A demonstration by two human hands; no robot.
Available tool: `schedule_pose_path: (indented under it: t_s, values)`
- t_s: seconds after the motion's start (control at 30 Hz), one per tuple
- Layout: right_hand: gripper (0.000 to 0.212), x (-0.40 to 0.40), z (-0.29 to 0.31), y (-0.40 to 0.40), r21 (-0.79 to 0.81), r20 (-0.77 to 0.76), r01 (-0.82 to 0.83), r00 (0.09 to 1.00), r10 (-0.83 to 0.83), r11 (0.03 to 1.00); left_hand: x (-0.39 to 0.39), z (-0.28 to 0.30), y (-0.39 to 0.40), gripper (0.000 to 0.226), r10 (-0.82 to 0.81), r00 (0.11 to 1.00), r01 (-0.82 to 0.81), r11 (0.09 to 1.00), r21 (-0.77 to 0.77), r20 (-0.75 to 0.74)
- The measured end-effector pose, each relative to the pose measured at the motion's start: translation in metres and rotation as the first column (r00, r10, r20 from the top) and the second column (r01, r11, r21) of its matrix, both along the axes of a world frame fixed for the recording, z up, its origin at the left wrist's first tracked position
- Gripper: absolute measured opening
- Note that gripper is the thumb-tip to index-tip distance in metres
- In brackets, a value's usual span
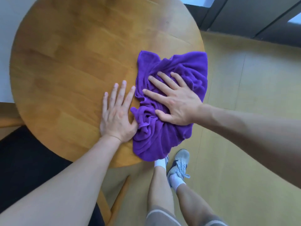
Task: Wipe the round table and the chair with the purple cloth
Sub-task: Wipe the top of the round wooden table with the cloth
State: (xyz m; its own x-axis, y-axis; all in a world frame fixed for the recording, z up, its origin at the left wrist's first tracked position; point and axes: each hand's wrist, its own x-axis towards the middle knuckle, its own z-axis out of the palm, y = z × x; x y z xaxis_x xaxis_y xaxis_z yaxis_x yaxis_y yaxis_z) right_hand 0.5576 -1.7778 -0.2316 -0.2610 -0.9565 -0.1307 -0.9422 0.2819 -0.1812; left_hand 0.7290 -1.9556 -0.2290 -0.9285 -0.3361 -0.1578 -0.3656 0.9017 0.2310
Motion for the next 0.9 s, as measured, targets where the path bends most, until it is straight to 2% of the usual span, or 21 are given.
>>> schedule_pose_path:
  t_s: [0.07,0.13,0.17,0.23,0.33,0.4,0.47,0.5,0.57,0.63,0.7,0.83,0.9]
  values:
    - [0.07,-0.018,-0.002,-0.013,-0.02,-0.027,-0.09,0.996,0.089,0.996,0.0,-0.001,0.0,0.093,0.001,1.0,-0.001,1.0,-0.004,-0.006]
    - [0.07,-0.025,-0.004,-0.024,-0.034,-0.041,-0.065,0.997,0.064,0.997,0.0,-0.002,0.0,0.094,0.003,1.0,-0.004,1.0,-0.007,-0.017]
    - [0.07,-0.025,-0.004,-0.028,-0.047,-0.039,0.007,0.999,-0.009,0.999,0.0,-0.002,0.0,0.094,0.004,1.0,-0.004,1.0,-0.01,-0.021]
    - [0.07,-0.02,-0.003,-0.036,-0.085,-0.021,0.27,0.962,-0.273,0.959,0.0,-0.002,0.001,0.091,0.008,0.999,-0.008,1.0,-0.009,-0.032]
    - [0.07,-0.011,0.002,-0.046,-0.077,0.023,0.653,0.757,-0.654,0.753,0.0,-0.002,0.001,0.086,0.011,0.998,-0.01,1.0,0.005,-0.055]
    - [0.071,0.003,0.001,-0.049,-0.068,0.045,0.754,0.657,-0.753,0.654,0.001,-0.002,0.002,0.084,0.011,0.998,-0.011,1.0,0.007,-0.056]
    - [0.071,0.026,-0.001,-0.048,-0.068,0.061,0.782,0.623,-0.78,0.62,0.001,-0.002,0.002,0.082,0.017,0.998,-0.017,1.0,0.006,-0.063]
    - [0.071,0.037,-0.001,-0.044,-0.064,0.061,0.775,0.632,-0.773,0.629,0.001,-0.002,0.001,0.082,0.016,0.998,-0.015,1.0,0.004,-0.065]
    - [0.07,0.053,-0.001,-0.029,-0.046,0.039,0.7,0.715,-0.699,0.713,0.002,-0.003,0.0,0.083,0.004,0.998,-0.003,1.0,0.005,-0.064]
    - [0.072,0.052,-0.002,-0.012,-0.027,0.003,0.538,0.843,-0.538,0.842,0.003,-0.004,-0.001,0.086,-0.005,0.998,0.006,1.0,0.007,-0.056]
    - [0.075,0.046,-0.002,-0.002,-0.014,-0.02,0.382,0.924,-0.382,0.924,0.002,-0.004,-0.001,0.09,-0.002,0.999,0.002,1.0,0.012,-0.042]
    - [0.078,0.041,0.0,-0.002,0.022,-0.01,0.249,0.968,-0.249,0.968,0.0,-0.001,0.001,0.092,0.001,1.0,-0.001,1.0,0.004,-0.007]
    - [0.078,0.03,0.0,-0.003,0.019,0.002,0.072,0.997,-0.072,0.997,-0.002,0.0,0.001,0.09,-0.003,1.0,0.003,1.0,-0.011,0.009]
